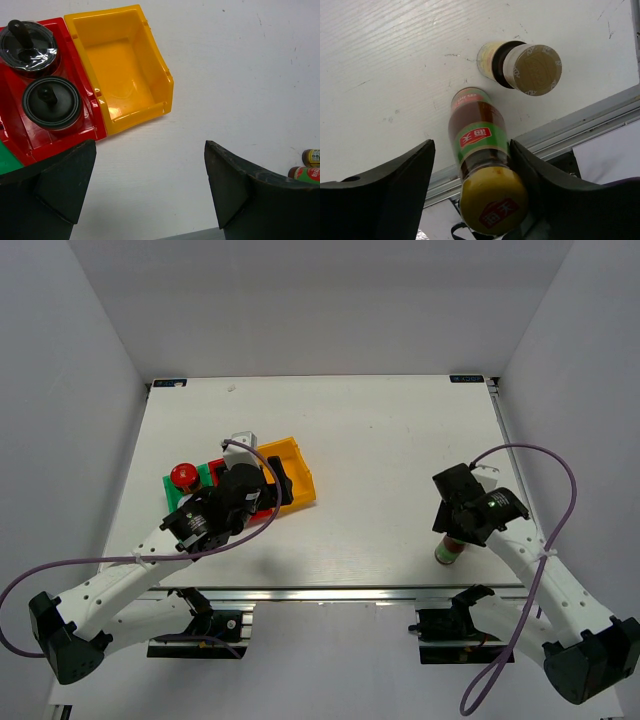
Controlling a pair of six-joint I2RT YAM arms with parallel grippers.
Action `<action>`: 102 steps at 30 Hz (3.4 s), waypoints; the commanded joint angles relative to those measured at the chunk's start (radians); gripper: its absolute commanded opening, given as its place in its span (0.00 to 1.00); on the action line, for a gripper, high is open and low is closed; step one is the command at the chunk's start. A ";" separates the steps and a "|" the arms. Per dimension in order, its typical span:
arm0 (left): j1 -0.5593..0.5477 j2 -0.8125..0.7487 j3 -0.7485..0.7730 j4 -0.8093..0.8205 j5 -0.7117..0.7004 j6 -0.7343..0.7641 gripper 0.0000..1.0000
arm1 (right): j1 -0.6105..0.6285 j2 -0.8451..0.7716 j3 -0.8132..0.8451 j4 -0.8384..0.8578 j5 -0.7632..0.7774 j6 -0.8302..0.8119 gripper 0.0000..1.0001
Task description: Organize the condiment bottles
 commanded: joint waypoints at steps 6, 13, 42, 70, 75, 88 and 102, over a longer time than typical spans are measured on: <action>0.000 -0.020 -0.005 -0.002 -0.026 -0.002 0.98 | -0.007 -0.045 -0.001 0.013 0.001 0.012 0.51; 0.000 -0.012 0.002 -0.015 -0.034 -0.007 0.98 | -0.007 -0.045 0.008 0.015 -0.016 -0.001 0.22; -0.002 -0.218 -0.020 -0.294 -0.184 -0.223 0.98 | 0.319 0.567 0.813 0.431 -0.218 -0.312 0.00; -0.003 -0.249 -0.014 -0.326 -0.224 -0.251 0.98 | 0.462 1.191 1.269 0.691 -0.122 -0.419 0.00; -0.002 -0.239 -0.014 -0.331 -0.225 -0.254 0.98 | 0.473 1.225 1.269 0.765 -0.083 -0.444 0.00; -0.002 -0.239 -0.021 -0.335 -0.235 -0.255 0.98 | 0.485 1.237 1.180 0.914 -0.036 -0.505 0.00; -0.002 -0.249 -0.020 -0.332 -0.225 -0.255 0.98 | 0.487 1.116 1.142 0.810 -0.050 -0.449 0.89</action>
